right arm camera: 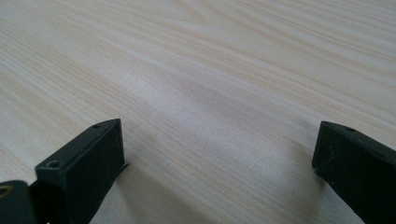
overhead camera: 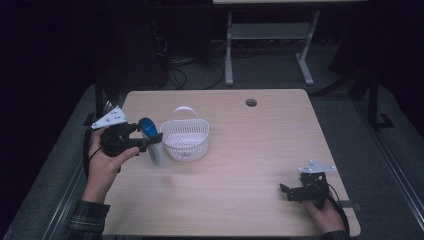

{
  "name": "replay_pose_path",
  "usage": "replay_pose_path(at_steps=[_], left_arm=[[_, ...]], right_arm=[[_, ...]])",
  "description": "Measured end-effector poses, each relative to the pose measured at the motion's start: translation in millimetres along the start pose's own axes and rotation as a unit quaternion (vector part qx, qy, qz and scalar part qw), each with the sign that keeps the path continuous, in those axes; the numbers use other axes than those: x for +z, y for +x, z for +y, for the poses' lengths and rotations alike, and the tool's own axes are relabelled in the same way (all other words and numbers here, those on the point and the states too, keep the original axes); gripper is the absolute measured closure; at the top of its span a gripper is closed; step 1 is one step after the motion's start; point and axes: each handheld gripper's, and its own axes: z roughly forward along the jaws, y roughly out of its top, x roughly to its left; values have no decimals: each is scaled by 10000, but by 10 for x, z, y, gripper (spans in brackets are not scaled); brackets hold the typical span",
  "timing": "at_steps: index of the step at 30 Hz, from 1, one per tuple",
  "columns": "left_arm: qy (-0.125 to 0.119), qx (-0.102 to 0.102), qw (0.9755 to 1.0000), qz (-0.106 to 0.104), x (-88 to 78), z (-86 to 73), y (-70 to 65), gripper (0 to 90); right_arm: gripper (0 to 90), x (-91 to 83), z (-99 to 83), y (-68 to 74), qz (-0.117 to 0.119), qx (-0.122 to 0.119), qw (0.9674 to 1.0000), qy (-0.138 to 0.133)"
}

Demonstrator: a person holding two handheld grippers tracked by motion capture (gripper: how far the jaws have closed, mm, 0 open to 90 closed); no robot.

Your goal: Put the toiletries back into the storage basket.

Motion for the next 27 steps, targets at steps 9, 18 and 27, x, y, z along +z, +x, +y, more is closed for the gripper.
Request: replay_pose_path(at_steps=[9,18,27], left_arm=[[-16,14,10000,18,6,98,56,359],[-37,37,10000,30,2,214,71,359],[-105,88,9999,-4,-2,364,88,358]], right_arm=[[17,0,-1,-1,-1,-6,10000,-4],[17,0,0,-1,4,-9,10000,-1],[17,0,0,-1,0,-7,10000,-2]])
